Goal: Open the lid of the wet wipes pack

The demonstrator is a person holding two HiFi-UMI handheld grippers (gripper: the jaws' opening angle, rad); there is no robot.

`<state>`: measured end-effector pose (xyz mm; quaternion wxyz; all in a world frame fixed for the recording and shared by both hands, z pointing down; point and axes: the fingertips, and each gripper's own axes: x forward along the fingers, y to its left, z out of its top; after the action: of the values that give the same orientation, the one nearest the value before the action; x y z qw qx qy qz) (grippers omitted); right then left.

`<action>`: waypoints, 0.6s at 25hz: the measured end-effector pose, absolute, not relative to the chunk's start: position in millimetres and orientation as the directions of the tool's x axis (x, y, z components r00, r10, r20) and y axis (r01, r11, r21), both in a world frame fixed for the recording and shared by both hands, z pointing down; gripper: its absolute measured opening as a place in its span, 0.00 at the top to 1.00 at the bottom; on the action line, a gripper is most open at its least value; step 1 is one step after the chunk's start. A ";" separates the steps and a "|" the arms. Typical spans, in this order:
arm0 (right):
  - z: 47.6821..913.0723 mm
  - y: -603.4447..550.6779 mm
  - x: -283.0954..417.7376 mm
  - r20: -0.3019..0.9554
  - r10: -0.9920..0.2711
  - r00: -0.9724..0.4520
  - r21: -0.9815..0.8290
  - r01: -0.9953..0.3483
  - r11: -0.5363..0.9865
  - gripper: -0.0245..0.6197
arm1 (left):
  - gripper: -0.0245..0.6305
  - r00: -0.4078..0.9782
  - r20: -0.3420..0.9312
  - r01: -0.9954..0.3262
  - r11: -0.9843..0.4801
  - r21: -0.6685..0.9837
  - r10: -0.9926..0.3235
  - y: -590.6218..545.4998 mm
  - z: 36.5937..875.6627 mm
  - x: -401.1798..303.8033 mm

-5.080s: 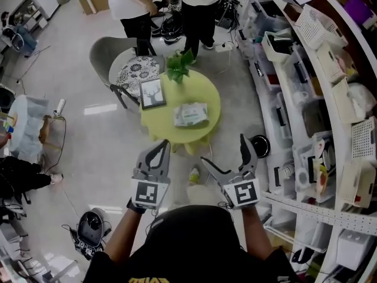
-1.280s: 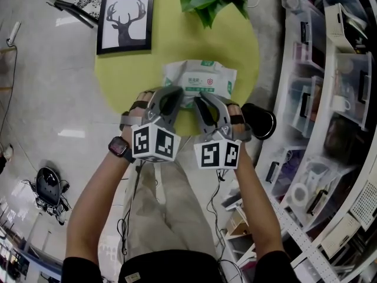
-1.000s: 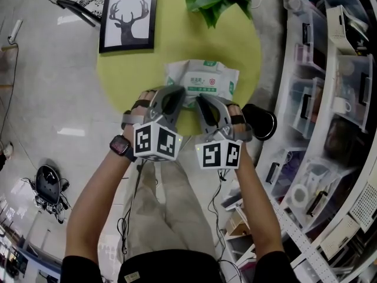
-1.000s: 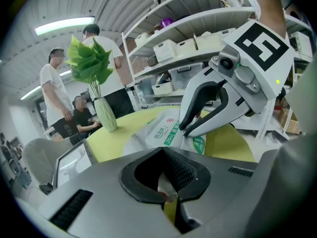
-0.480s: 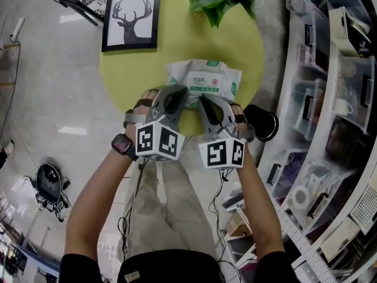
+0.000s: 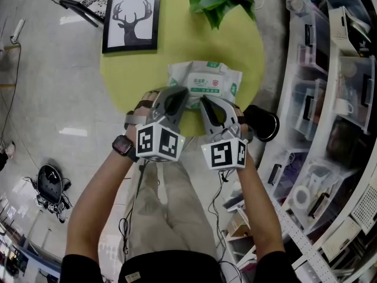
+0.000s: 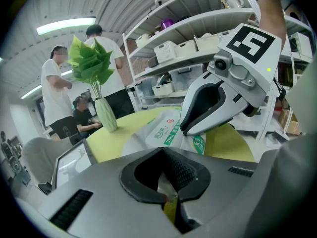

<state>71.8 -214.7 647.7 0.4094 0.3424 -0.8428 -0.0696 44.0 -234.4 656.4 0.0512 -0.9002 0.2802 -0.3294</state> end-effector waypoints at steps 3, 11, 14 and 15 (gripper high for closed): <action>646.5 -214.6 72.4 0.630 -0.642 -0.437 0.385 -0.542 0.747 0.92 | 0.94 0.627 0.564 -0.469 -0.838 -0.278 -0.538 -234.0 656.1 44.0; 644.5 -214.5 74.0 0.606 -0.643 -0.469 0.334 -0.583 0.741 0.93 | 0.94 0.629 0.560 -0.471 -0.838 -0.277 -0.539 -234.4 655.8 44.1; 643.3 -216.3 75.9 0.588 -0.647 -0.485 0.292 -0.619 0.729 0.94 | 0.94 0.627 0.563 -0.467 -0.838 -0.280 -0.538 -234.3 656.3 43.8; 641.9 -219.3 78.4 0.570 -0.662 -0.487 0.270 -0.650 0.711 0.96 | 0.94 0.627 0.564 -0.466 -0.839 -0.281 -0.537 -234.0 656.5 43.8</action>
<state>78.4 -219.3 641.9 0.3347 0.3804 -0.8621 -0.0088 43.8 -234.0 656.5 0.0542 -0.9003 0.2786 -0.3301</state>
